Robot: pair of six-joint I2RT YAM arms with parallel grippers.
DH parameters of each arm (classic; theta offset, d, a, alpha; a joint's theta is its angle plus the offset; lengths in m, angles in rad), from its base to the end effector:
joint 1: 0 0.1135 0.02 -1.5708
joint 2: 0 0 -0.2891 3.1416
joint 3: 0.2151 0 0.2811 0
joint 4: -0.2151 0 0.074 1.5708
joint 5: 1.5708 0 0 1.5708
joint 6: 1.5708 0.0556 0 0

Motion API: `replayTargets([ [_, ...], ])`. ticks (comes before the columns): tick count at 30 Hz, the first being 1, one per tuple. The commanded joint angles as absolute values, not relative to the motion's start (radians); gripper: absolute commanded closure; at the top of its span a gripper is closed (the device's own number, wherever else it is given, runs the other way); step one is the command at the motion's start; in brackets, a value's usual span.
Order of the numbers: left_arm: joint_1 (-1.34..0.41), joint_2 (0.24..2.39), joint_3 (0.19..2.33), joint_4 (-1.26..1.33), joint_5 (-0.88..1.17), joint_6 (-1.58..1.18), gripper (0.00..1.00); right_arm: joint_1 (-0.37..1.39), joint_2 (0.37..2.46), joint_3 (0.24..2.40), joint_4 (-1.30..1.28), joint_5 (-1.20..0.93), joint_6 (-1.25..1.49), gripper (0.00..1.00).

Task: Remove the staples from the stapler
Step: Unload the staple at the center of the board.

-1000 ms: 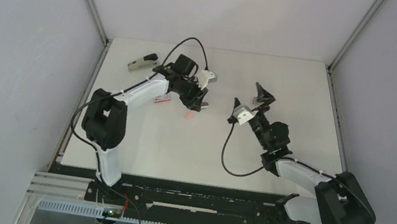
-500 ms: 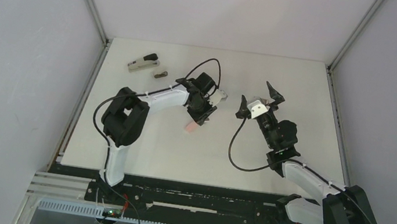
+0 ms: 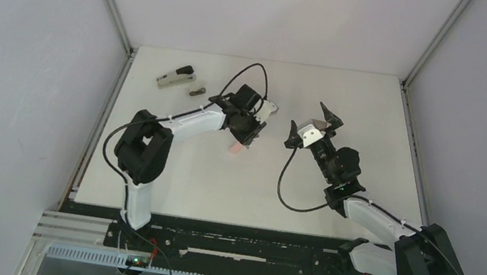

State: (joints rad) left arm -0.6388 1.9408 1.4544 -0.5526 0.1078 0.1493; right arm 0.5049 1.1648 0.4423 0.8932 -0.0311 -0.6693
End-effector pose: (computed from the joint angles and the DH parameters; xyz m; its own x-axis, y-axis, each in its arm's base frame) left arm 0.3665 -0.2796 0.1963 -0.5895 0.6221 -0.5152 0.7324 0.6807 -0.0163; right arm 0.2435 0.1366 0.2645 0.4332 -0.4691 -0.7696 -0.3080 0.7254 -0.6156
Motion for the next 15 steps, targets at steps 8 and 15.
replayTargets([
  [8, -0.538, 1.841, 1.483, -0.547, 0.43, 0.094, 0.93, 0.53, 1.18, 0.477, 0.73, -0.18, -0.781, 0.01],
  [15, -0.491, 1.839, 1.47, -0.617, 0.745, 0.124, 0.91, 0.549, 1.203, 0.478, 0.568, -0.333, -0.888, 0.09],
])
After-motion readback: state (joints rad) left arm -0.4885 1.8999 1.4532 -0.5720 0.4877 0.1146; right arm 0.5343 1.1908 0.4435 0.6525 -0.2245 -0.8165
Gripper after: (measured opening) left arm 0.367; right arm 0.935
